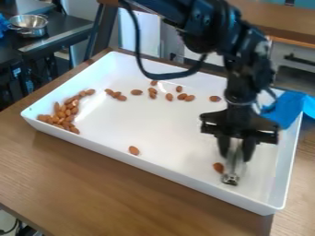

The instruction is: Sweep into pile

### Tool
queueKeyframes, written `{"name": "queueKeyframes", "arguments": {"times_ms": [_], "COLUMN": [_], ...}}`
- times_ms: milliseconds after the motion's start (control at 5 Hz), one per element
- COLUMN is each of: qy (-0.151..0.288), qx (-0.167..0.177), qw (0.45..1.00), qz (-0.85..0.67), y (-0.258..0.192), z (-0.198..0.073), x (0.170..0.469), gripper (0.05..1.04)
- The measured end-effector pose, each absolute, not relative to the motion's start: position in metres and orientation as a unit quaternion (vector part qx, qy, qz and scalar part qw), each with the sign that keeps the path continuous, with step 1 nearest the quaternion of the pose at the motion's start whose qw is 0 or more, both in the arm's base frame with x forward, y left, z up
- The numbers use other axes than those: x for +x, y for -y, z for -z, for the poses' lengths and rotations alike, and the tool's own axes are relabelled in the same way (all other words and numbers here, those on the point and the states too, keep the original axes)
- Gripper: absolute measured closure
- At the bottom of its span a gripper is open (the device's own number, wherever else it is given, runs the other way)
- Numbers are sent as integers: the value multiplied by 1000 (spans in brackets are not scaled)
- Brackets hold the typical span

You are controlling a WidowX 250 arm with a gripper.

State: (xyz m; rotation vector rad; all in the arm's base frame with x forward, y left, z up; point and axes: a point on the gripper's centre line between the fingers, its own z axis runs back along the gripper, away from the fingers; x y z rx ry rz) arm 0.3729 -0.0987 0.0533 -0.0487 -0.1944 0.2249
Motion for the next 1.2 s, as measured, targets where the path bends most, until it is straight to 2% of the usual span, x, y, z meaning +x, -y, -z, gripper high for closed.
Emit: {"name": "queueKeyframes", "arguments": {"times_ms": [400, 800, 1200], "qy": [81, 114, 120], "qx": [-17, 1, 12], "qw": [989, 988, 988], "qz": [-120, -102, -92], "y": [32, -20, -64], "z": [-55, -54, -56], "x": [365, 342, 328], "gripper": [704, 704, 704]}}
